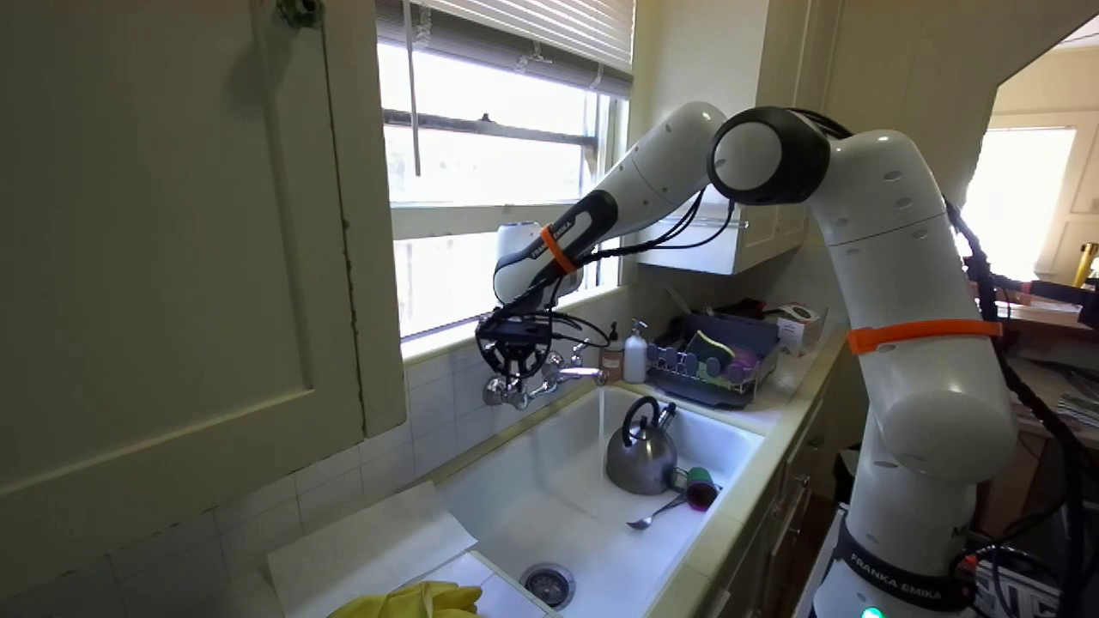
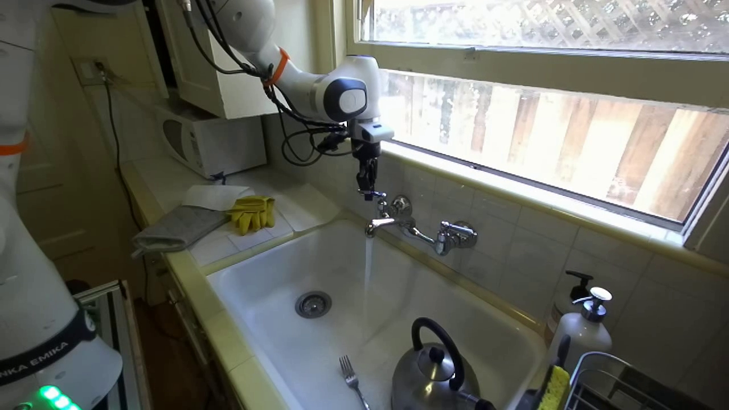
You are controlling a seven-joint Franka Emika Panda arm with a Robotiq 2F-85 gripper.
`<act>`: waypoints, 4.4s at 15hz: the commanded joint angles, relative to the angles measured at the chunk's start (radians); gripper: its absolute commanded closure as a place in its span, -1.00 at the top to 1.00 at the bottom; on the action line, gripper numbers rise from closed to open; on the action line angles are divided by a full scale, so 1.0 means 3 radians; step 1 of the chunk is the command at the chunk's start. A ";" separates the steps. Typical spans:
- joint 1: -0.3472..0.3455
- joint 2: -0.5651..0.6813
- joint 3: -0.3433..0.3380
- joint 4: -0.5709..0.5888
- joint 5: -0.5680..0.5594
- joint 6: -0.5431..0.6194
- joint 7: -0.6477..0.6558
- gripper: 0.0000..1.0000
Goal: Close the tap
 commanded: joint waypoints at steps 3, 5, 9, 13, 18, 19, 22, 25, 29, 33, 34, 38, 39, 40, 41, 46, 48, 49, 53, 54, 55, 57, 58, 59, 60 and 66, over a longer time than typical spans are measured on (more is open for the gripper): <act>0.0100 0.0401 0.0174 0.0419 0.0398 0.0341 0.0351 -0.89; 0.0104 0.0432 0.0158 0.0447 0.0428 0.0365 0.0536 -0.89; 0.0113 0.0473 0.0149 0.0482 0.0419 0.0429 0.0869 -0.89; 0.0127 0.0489 0.0143 0.0493 0.0328 0.0495 0.1019 -0.89; 0.0104 0.0524 0.0163 0.0541 0.0378 0.0466 0.1053 -0.89; 0.0085 0.0543 0.0178 0.0579 0.0442 0.0371 0.1090 -0.89; 0.0080 0.0575 0.0168 0.0631 0.0471 0.0349 0.1196 -0.89; 0.0099 0.0594 0.0145 0.0653 0.0430 0.0349 0.1308 -0.89; 0.0015 0.0155 -0.0014 0.0228 0.0226 -0.0008 0.1246 -0.55; 0.0017 0.0162 -0.0012 0.0238 0.0223 -0.0008 0.1246 -0.55; 0.0017 0.0163 -0.0012 0.0240 0.0223 -0.0008 0.1246 -0.55; 0.0065 0.0238 -0.0094 0.0388 0.0246 -0.0193 0.1671 -0.89; 0.0077 0.0237 -0.0111 0.0412 0.0246 -0.0228 0.1812 -0.89; 0.0082 0.0251 -0.0112 0.0433 0.0243 -0.0245 0.1903 -0.89; 0.0091 0.0265 -0.0116 0.0443 0.0235 -0.0243 0.2003 -0.89; 0.0065 0.0289 -0.0087 0.0466 0.0244 -0.0214 0.2232 -0.89; 0.0052 0.0286 -0.0079 0.0463 0.0254 -0.0199 0.2237 -0.89; 0.0044 0.0280 -0.0072 0.0461 0.0266 -0.0199 0.2227 -0.89; 0.0050 0.0326 -0.0100 0.0520 0.0285 -0.0220 0.2396 -0.89; 0.0055 0.0350 -0.0115 0.0547 0.0290 -0.0222 0.2503 -0.89; 0.0054 0.0363 -0.0116 0.0564 0.0293 -0.0224 0.2579 -0.89; 0.0045 0.0357 -0.0102 0.0560 0.0290 -0.0208 0.2660 -0.89; 0.0043 0.0355 -0.0097 0.0557 0.0283 -0.0204 0.2677 -0.89; 0.0040 0.0352 -0.0094 0.0551 0.0279 -0.0193 0.2679 -0.89; 0.0039 0.0348 -0.0092 0.0543 0.0271 -0.0186 0.2668 -0.89; 0.0047 0.0323 -0.0097 0.0504 0.0233 -0.0151 0.2639 -0.89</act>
